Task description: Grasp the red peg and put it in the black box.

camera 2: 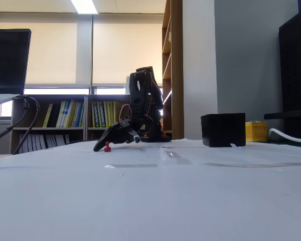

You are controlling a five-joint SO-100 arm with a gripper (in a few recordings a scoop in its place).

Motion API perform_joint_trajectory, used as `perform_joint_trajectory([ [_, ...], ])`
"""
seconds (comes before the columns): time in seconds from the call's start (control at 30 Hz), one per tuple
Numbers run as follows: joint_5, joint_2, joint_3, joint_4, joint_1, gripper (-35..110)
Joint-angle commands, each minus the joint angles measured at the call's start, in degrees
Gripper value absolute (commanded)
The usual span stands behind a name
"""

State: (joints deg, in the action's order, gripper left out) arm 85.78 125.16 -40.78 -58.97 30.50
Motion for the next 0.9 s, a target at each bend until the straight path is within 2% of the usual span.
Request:
perform_joint_trajectory([
  [0.0,0.44,-1.58,0.00,0.44,0.26,53],
  [0.87,1.32,-5.80,5.27,2.20,0.26,53],
])
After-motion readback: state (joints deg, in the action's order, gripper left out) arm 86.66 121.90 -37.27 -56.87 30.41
